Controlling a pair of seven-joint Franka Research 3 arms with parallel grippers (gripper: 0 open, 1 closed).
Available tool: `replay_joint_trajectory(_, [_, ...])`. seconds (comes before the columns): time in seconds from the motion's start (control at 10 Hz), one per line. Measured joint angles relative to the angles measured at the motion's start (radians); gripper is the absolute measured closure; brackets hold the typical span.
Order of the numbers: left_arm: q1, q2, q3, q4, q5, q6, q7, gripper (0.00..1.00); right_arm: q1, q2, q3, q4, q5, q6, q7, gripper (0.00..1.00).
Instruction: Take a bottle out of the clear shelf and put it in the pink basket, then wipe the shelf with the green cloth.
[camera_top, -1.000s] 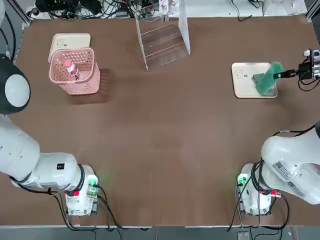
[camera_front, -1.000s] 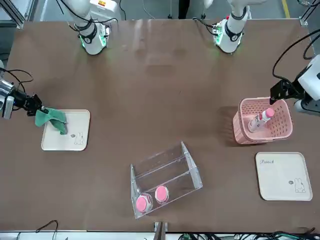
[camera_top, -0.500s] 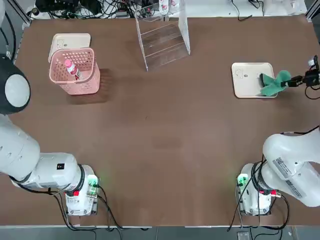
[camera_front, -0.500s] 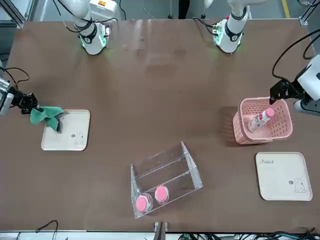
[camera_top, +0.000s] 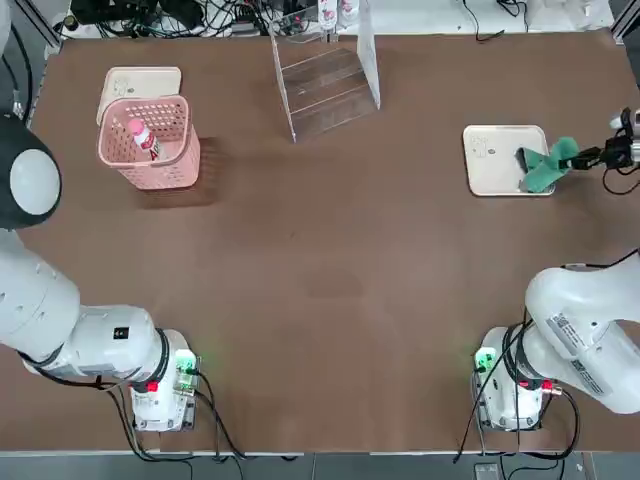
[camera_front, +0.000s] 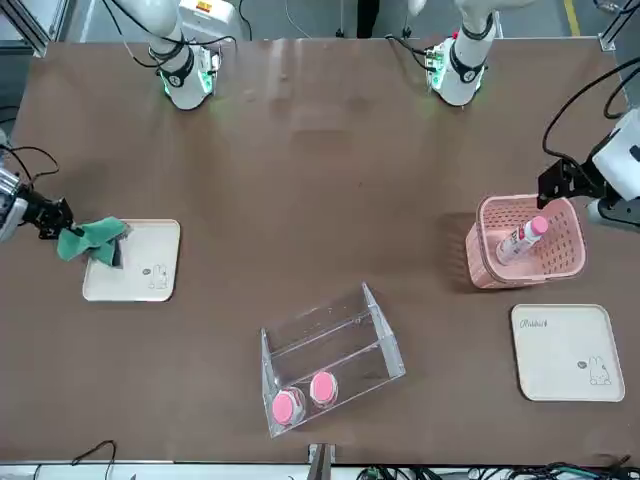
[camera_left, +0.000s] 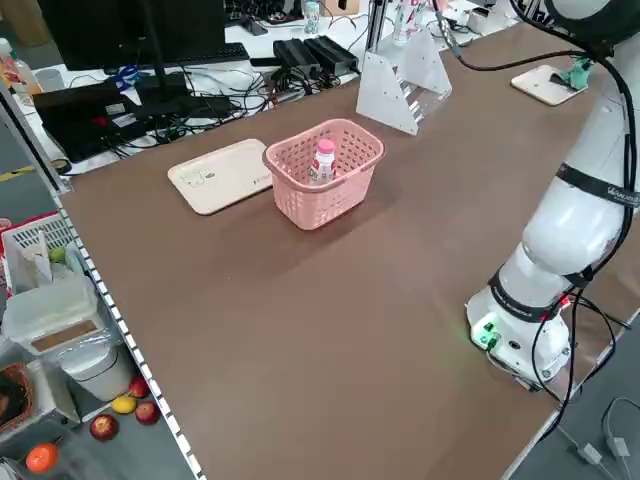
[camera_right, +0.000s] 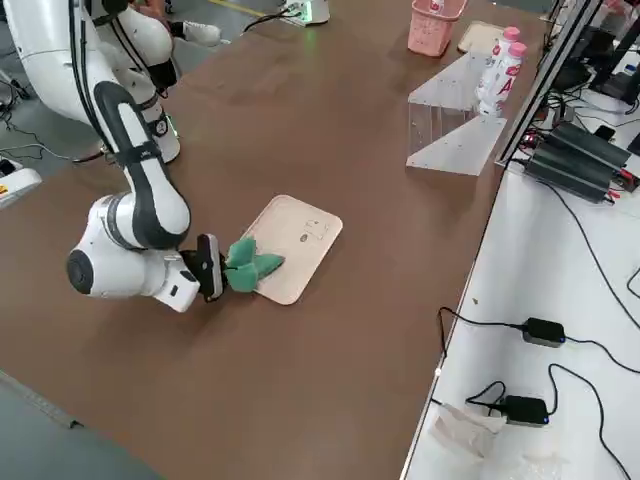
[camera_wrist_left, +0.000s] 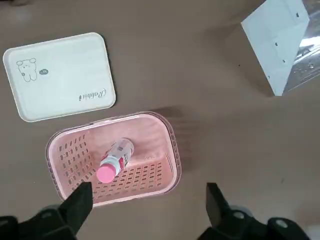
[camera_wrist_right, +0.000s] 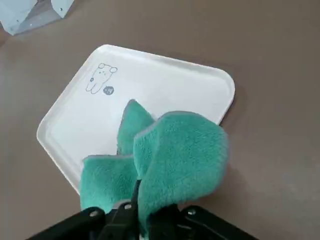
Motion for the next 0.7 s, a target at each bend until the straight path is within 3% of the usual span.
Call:
replay_joint_trajectory(0.3, [0.002,0.000,0.000,0.000,0.000,0.000,0.000,0.00,0.008,0.015,0.026,0.007,0.007,0.025,0.005,0.92])
replay_joint_trajectory(0.4, [0.004,0.000,0.000,0.000,0.000,0.000,0.000,0.00,0.008,0.015,0.026,0.010,0.007,0.025,0.005,0.81])
replay_joint_trajectory(0.7, [0.001,0.000,0.000,0.000,0.000,0.000,0.000,0.00,0.008,0.015,0.027,0.011,0.007,0.030,0.004,0.33])
